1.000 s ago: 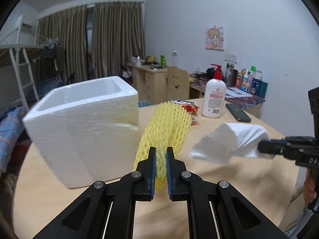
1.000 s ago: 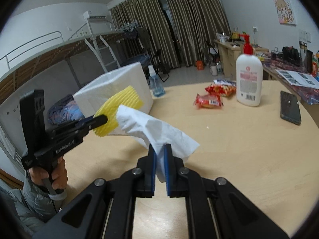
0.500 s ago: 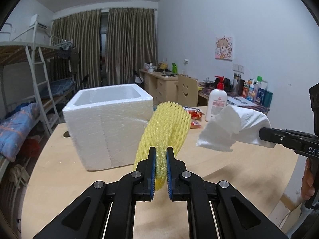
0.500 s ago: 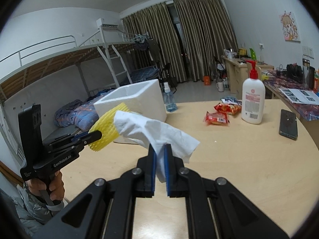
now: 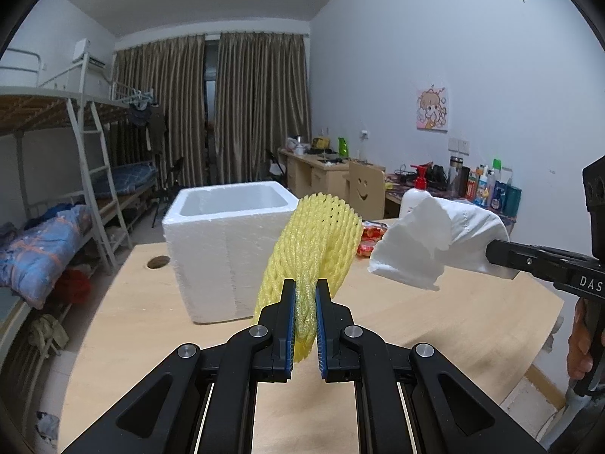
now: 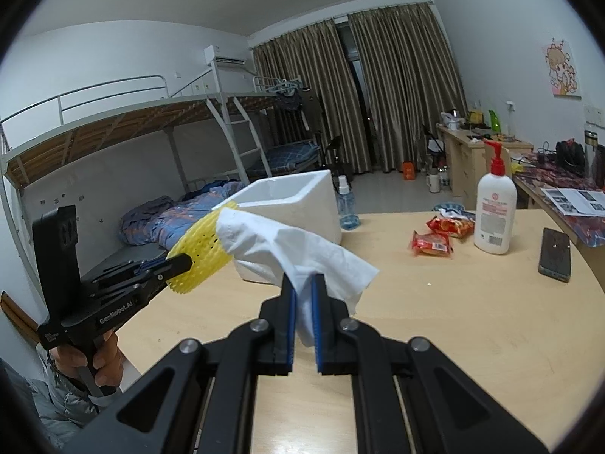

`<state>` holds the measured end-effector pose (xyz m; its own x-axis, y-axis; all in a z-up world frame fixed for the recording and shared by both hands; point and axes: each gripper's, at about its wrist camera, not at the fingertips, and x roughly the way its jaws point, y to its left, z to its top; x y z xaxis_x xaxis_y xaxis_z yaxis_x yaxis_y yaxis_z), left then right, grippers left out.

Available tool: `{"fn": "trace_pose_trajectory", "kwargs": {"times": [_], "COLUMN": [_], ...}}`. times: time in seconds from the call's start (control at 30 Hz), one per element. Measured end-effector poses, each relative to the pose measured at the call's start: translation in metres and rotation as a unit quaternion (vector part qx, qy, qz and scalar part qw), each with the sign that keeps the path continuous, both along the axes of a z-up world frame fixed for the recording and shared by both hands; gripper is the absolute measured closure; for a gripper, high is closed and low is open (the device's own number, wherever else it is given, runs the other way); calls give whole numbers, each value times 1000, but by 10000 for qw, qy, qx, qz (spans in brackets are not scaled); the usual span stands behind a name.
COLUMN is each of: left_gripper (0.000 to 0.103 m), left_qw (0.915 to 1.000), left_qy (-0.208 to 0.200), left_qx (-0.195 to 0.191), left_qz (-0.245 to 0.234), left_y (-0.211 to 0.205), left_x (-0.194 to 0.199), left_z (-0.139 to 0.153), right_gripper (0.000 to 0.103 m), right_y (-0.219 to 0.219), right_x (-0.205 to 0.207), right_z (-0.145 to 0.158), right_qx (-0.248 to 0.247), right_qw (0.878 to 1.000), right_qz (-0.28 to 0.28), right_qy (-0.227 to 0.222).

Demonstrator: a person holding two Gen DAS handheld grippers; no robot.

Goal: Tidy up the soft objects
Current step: 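Carry the yellow net and white cloth over the white foam box with both tools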

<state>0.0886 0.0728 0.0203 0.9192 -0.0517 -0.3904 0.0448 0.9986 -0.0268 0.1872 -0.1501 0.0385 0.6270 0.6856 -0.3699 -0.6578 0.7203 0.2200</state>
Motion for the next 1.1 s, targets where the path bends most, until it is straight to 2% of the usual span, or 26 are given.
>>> {"fn": "trace_pose_trajectory", "kwargs": {"times": [0.7, 0.87, 1.1], "left_gripper": [93, 93, 93], "left_qw": [9955, 9952, 9955], "left_qy": [-536, -542, -505], "left_qx": [216, 169, 101], "left_qz": [752, 802, 793], "left_y": [29, 34, 34], "left_x": [-81, -89, -78], "left_z": [29, 30, 32], "right_gripper": [93, 93, 93], "right_y": [39, 46, 49], "right_x": [-35, -37, -28], "right_z": [17, 17, 17], "right_qx": [188, 167, 130], "right_qw": [9966, 9957, 9960], "right_qz": [700, 813, 805], "right_qy": [-387, -421, -378]}}
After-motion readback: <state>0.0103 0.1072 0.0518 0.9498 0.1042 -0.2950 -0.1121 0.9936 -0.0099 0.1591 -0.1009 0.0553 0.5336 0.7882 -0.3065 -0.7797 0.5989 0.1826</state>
